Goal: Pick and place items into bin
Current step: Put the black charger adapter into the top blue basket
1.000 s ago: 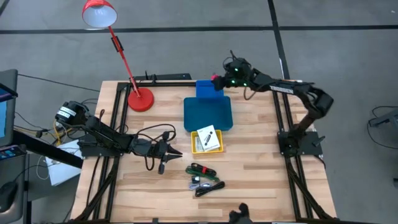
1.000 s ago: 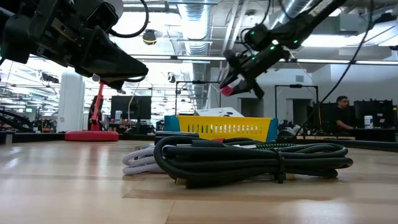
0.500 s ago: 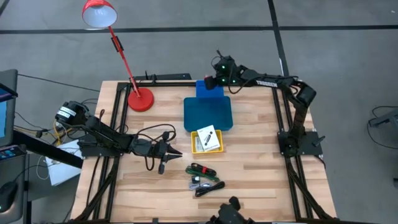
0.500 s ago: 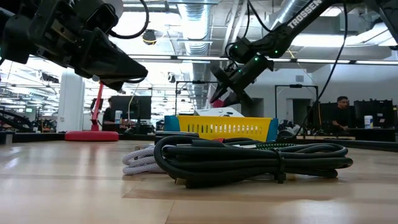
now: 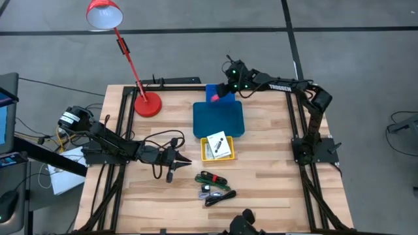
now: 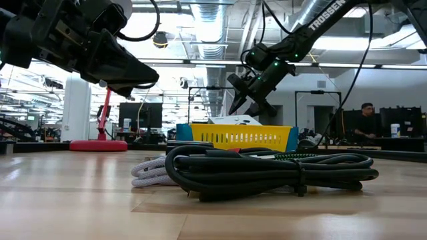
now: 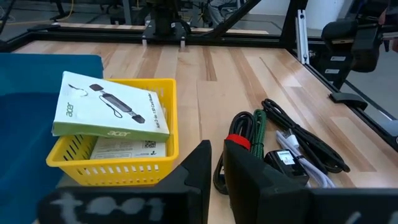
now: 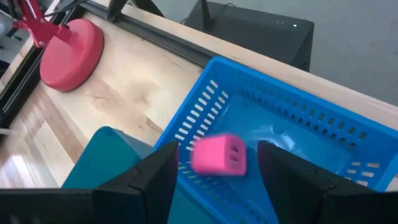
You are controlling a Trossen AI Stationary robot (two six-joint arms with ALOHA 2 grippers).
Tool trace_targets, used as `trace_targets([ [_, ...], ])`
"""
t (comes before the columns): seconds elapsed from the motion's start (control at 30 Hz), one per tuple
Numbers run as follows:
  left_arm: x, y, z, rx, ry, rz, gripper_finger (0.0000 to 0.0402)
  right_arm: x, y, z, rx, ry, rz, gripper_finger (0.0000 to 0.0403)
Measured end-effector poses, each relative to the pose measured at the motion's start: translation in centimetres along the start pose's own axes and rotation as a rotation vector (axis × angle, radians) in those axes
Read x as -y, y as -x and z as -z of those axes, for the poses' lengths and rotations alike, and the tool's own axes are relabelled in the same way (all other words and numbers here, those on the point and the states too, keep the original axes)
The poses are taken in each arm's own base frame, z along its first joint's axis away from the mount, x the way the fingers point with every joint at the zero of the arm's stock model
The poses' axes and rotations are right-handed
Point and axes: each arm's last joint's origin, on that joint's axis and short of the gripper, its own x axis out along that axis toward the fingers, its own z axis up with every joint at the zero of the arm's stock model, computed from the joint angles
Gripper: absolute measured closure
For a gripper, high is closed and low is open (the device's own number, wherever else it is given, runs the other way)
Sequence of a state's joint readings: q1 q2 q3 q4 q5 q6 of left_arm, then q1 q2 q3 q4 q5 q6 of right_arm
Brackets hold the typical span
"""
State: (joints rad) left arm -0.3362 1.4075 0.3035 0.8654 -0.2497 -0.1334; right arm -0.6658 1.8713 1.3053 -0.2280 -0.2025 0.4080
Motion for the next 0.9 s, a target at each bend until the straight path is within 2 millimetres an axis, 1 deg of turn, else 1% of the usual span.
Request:
trace_targets([
  [0.23, 0.0, 0.0, 0.0, 0.0, -0.02, 0.0, 0.037, -0.6, 0.0, 0.2, -0.01, 0.01, -0.02, 0.0202],
  [0.33, 0.0, 0.0, 0.0, 0.0, -0.022, 0.0, 0.037, -0.9, 0.7, 0.1, -0.023, 0.009, -0.057, 0.0208],
  [0.4, 0.0, 0.0, 0.0, -0.001, -0.023, 0.0, 0.037, -1.1, 1.7, 0.0, -0.041, 0.006, -0.061, 0.0212],
  [0.5, 0.0, 0.0, 0.0, -0.003, -0.024, 0.0, 0.037, -1.7, 4.0, -0.3, -0.07, 0.027, -0.045, 0.0218],
  [0.63, 0.0, 0.0, 0.0, -0.003, -0.024, 0.0, 0.037, -2.6, 8.4, -0.2, -0.086, 0.063, -0.032, 0.0228],
  [0.77, 0.0, 0.0, 0.0, -0.003, -0.023, -0.001, 0.037, -3.9, 13.3, 0.8, -0.086, 0.122, 0.042, 0.0238],
  [0.9, 0.0, 0.0, 0.0, -0.004, -0.018, 0.0, 0.037, -5.1, 17.8, 2.8, -0.048, 0.218, 0.155, 0.0248],
])
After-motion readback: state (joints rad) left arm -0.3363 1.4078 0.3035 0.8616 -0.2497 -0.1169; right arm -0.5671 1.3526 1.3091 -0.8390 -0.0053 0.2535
